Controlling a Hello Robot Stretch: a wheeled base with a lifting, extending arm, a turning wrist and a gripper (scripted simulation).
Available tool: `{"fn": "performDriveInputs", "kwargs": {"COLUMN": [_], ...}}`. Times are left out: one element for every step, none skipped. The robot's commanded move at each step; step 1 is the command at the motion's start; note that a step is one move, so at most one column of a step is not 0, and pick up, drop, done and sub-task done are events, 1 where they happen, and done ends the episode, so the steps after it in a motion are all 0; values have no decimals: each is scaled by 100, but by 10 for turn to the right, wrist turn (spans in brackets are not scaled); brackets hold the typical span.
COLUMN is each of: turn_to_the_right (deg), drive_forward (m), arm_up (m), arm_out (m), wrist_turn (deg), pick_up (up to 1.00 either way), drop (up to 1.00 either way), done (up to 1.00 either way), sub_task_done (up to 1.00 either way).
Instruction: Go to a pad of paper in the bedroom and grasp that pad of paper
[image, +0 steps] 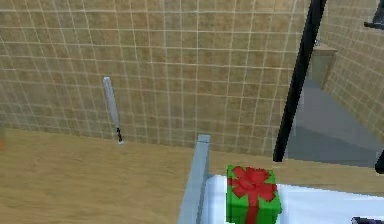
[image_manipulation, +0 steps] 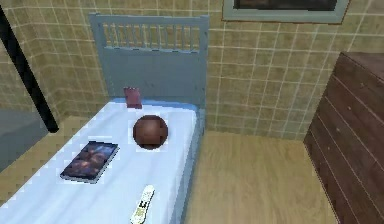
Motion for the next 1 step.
{"fn": "performDriveInputs", "kwargs": {"turn_to_the_right": [-450], "drive_forward": [0], "arm_up": [0], "arm_out": [0], "wrist_turn": [0], "pick_up": [0], "drop": [0], "done": [0], "sub_task_done": [0]}}
